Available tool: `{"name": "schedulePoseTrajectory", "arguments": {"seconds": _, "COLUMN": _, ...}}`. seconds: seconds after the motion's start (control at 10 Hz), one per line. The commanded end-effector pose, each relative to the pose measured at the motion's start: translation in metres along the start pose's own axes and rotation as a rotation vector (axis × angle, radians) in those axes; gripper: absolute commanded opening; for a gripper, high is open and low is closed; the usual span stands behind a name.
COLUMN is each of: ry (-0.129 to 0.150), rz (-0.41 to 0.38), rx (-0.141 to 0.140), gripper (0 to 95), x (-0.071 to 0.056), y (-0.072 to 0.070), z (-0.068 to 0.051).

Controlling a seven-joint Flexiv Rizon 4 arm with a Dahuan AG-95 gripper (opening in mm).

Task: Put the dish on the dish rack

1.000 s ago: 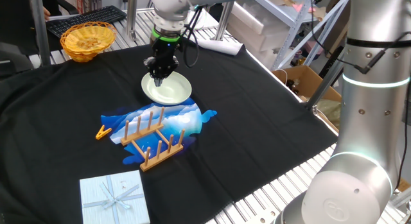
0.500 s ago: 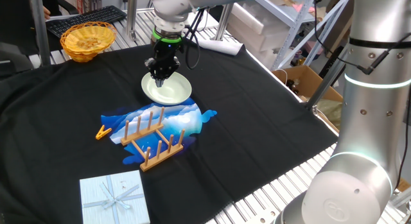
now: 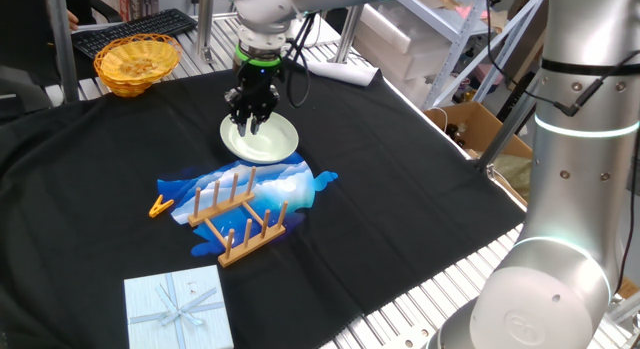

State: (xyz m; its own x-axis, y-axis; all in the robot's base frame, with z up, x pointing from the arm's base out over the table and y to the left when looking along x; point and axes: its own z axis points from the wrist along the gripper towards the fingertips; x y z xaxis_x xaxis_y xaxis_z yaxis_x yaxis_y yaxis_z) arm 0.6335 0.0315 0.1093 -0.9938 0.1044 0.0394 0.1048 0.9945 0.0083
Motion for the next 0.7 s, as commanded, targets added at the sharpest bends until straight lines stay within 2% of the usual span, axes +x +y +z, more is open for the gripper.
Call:
{"name": "schedulePoseTrajectory", "arguments": {"seconds": 0.1, "ry": 0.007, "rz": -0.001, "rx": 0.002, "gripper": 19.0, "x": -0.0013, "y": 0.0002, "z": 0.0003}}
{"name": "schedulePoseTrajectory", "arguments": {"seconds": 0.3, "ry": 0.002, "rz": -0.005, "rx": 0.001, "gripper": 19.0, "x": -0.0013, "y": 0.0002, "z": 0.0003}}
{"name": "schedulePoseTrajectory", "arguments": {"seconds": 0.4, "ry": -0.006, "rz": -0.006, "rx": 0.008, "gripper": 38.0, "x": -0.0013, "y": 0.0002, "z": 0.0003}}
{"name": "schedulePoseTrajectory", "arguments": {"seconds": 0.7, "ry": -0.022, "rz": -0.011, "rx": 0.012, "gripper": 38.0, "x": -0.0013, "y": 0.0002, "z": 0.0003}}
